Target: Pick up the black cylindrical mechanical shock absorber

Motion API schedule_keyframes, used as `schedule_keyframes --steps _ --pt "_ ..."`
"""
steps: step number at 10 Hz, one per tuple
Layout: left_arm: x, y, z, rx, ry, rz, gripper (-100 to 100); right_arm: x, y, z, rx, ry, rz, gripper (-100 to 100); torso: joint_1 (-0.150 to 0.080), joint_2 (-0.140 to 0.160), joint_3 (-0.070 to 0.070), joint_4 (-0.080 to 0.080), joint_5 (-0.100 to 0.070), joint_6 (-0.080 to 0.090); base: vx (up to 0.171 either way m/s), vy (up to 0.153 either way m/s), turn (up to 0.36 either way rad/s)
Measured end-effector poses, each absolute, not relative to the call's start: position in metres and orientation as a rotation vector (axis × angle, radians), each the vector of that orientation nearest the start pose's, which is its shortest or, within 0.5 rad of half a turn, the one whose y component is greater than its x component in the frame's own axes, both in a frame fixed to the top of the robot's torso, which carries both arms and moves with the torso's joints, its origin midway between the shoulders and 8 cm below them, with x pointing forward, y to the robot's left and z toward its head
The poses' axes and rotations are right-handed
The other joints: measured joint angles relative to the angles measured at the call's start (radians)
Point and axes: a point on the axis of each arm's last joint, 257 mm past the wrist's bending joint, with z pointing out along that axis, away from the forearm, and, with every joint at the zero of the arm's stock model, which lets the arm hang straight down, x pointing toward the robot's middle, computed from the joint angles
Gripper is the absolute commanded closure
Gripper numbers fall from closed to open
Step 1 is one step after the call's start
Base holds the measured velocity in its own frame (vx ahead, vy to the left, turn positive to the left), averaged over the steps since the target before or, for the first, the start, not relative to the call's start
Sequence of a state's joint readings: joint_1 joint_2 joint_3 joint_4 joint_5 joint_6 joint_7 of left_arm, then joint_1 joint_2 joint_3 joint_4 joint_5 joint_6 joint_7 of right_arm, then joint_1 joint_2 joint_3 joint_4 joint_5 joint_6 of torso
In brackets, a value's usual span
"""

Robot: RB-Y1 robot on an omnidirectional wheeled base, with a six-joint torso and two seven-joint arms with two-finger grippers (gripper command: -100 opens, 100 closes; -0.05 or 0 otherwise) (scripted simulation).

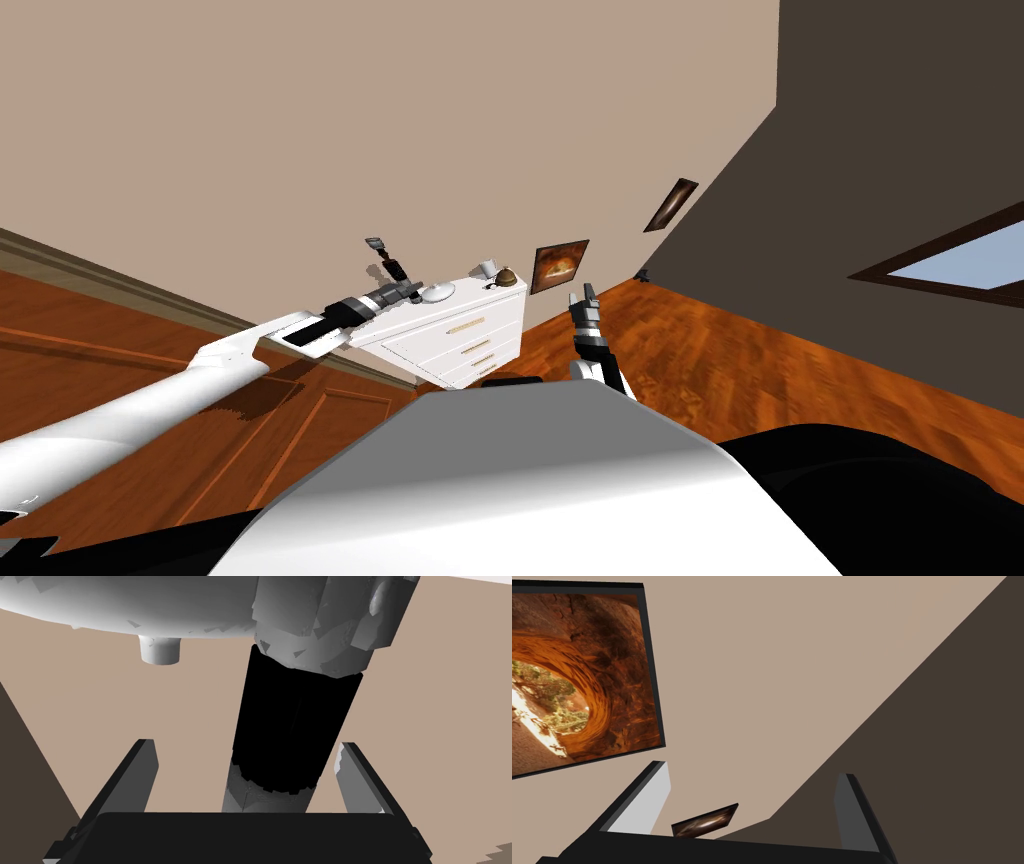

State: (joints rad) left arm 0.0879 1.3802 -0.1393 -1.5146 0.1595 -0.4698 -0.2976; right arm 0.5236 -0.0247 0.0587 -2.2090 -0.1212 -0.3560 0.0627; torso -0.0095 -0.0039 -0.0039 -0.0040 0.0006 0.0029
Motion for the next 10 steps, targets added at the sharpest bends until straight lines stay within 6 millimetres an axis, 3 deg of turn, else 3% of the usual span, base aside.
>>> schedule_keyframes --steps 8,10 --pt "0.502 0.495 -0.037 0.209 1.587 -0.333 -100 0.376 -0.277 -0.048 0.889 0.751 1.313 0 0.002 0.0 0.0 0.0 0.0 0.0 -0.003 -0.05 -0.003" --pt "0.501 0.511 -0.023 0.217 1.56 -0.318 -100 0.376 -0.277 -0.048 0.889 0.751 1.313 0 -0.002 0.001 0.001 0.0 0.0 0.0 -0.009 -0.066 0.002"
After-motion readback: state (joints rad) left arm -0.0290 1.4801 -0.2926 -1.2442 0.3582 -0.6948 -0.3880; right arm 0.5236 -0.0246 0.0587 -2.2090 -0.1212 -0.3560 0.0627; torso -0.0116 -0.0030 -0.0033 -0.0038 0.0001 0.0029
